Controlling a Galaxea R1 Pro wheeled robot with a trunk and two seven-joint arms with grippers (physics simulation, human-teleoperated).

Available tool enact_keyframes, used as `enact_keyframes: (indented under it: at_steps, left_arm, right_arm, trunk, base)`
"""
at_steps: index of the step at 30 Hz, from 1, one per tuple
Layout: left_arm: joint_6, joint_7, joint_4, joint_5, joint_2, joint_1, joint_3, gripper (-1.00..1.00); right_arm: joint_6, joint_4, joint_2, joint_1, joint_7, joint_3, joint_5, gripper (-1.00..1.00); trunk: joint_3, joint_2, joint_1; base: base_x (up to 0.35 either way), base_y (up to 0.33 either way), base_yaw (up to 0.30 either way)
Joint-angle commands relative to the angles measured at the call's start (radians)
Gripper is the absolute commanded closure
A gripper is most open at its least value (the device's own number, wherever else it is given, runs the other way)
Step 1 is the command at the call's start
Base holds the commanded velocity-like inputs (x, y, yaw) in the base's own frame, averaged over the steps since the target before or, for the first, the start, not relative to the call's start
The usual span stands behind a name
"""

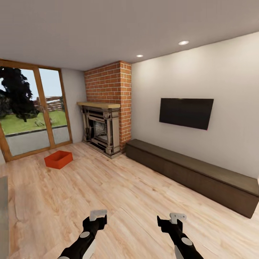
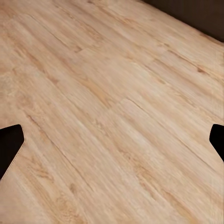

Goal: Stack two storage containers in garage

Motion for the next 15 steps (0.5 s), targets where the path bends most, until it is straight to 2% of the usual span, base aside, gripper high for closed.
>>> enact_keyframes:
  at_steps: [1, 15]
  left_arm:
    - [-0.004, 0.001, 0.001, -0.003, -0.001, -0.001, 0.005, -1.00]
    - [-0.004, 0.001, 0.001, -0.003, -0.001, -0.001, 0.005, -1.00]
  right_arm:
    - [-0.004, 0.001, -0.001, 0.000, -0.004, 0.005, -0.011, -1.00]
    - [-0.004, 0.001, -0.001, 0.000, -0.004, 0.005, -0.009, -1.00]
  trunk:
    - [0.000, -0.001, 0.001]
    - [0.000, -0.001, 0.001]
  base:
    - [0.331, 0.000, 0.271]
    - [0.331, 0.000, 0.271]
